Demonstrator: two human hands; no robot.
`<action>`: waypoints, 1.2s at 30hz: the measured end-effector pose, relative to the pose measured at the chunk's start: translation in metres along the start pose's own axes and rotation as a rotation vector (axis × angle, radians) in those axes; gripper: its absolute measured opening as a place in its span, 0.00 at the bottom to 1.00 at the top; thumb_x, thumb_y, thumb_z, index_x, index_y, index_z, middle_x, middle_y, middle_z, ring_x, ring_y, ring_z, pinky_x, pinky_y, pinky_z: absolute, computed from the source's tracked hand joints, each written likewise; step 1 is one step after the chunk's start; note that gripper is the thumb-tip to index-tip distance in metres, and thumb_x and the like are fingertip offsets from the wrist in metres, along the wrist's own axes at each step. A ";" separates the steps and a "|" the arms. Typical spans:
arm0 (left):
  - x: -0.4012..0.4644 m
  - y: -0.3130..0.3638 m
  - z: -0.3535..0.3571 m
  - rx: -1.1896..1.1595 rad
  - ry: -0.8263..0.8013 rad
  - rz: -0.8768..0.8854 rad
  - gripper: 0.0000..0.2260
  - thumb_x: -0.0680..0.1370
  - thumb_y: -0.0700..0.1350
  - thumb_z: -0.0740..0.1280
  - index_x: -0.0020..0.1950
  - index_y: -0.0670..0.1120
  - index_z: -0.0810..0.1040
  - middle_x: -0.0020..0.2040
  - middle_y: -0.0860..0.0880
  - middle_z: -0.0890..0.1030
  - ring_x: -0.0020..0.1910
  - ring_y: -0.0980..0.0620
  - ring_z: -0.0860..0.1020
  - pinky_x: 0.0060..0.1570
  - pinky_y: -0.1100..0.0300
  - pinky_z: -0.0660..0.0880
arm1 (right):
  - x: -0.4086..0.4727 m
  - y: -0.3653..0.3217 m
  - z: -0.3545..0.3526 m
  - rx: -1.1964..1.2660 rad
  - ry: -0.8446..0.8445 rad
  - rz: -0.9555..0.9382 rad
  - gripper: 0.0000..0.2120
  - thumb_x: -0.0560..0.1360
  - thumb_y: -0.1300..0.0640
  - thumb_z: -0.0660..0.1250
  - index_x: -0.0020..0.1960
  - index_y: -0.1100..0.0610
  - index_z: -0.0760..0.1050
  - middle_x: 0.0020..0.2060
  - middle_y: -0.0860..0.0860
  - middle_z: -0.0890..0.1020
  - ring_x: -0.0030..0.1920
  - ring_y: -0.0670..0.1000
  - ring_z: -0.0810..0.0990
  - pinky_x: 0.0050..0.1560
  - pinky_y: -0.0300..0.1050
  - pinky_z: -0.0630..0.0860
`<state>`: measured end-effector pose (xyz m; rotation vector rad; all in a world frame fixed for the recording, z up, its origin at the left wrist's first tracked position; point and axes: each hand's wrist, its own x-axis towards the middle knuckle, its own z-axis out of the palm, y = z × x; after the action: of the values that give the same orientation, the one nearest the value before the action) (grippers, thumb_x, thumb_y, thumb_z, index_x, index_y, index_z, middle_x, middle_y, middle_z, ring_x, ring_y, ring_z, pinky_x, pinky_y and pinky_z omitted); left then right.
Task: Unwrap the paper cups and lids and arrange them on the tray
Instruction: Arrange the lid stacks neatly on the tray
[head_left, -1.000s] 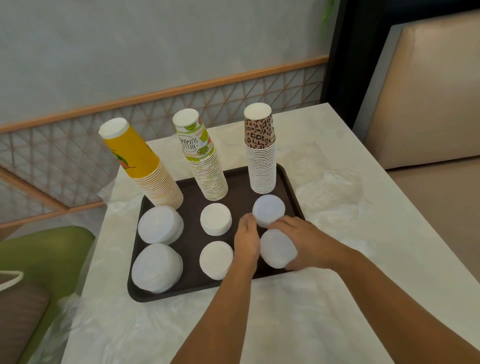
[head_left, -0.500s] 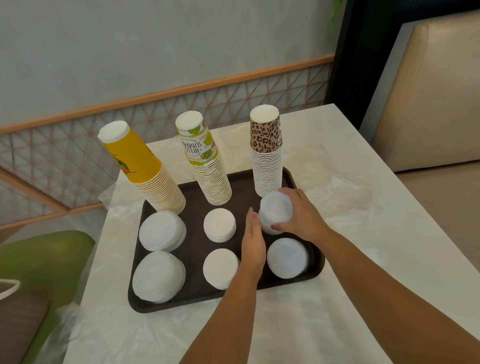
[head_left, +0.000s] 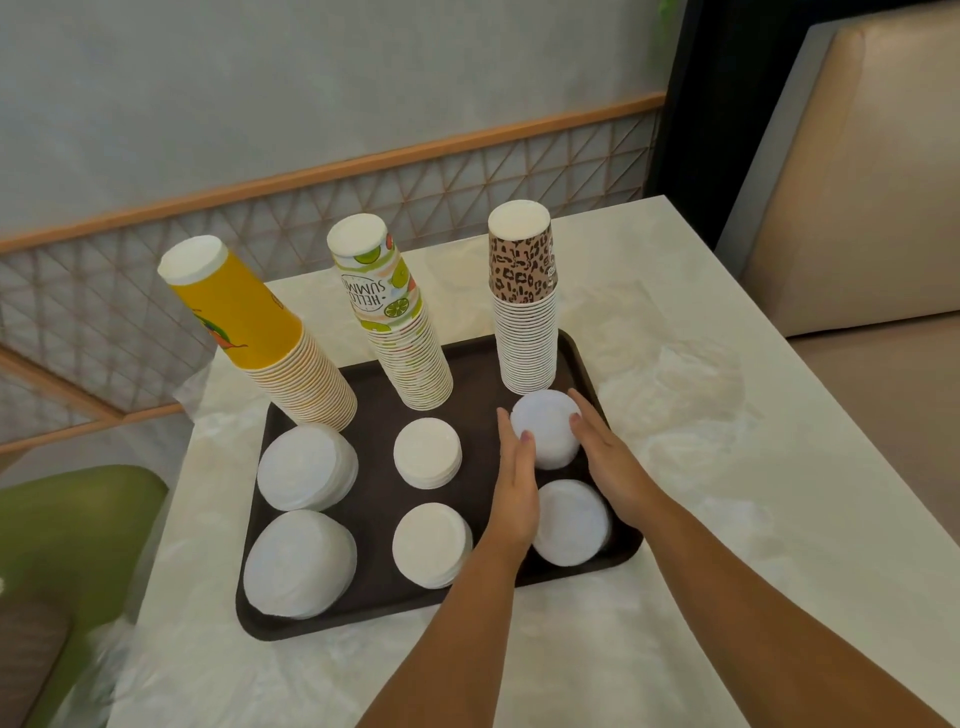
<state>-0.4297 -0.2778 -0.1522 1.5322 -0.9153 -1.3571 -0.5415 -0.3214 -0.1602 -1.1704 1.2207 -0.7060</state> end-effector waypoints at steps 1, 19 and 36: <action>0.000 0.001 0.001 0.009 -0.003 0.005 0.25 0.83 0.54 0.47 0.77 0.54 0.40 0.78 0.56 0.47 0.76 0.55 0.50 0.73 0.58 0.49 | 0.001 0.000 0.000 0.002 0.003 -0.007 0.22 0.82 0.46 0.50 0.75 0.43 0.55 0.73 0.45 0.63 0.72 0.48 0.62 0.68 0.43 0.61; 0.012 0.015 0.000 0.027 -0.005 -0.077 0.25 0.83 0.56 0.48 0.77 0.57 0.40 0.78 0.52 0.50 0.76 0.49 0.52 0.73 0.52 0.51 | 0.025 -0.006 0.012 -0.254 0.264 -0.059 0.20 0.82 0.49 0.52 0.72 0.53 0.65 0.67 0.52 0.73 0.66 0.53 0.71 0.65 0.47 0.68; 0.007 0.021 -0.007 0.092 0.092 -0.151 0.26 0.81 0.60 0.46 0.78 0.54 0.47 0.78 0.49 0.55 0.76 0.47 0.55 0.73 0.51 0.51 | 0.014 -0.018 0.015 -0.245 0.227 0.024 0.26 0.82 0.46 0.48 0.77 0.53 0.50 0.76 0.53 0.58 0.75 0.55 0.59 0.72 0.50 0.57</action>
<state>-0.4212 -0.2909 -0.1345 1.7491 -0.8292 -1.3531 -0.5205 -0.3350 -0.1493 -1.2989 1.5424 -0.6992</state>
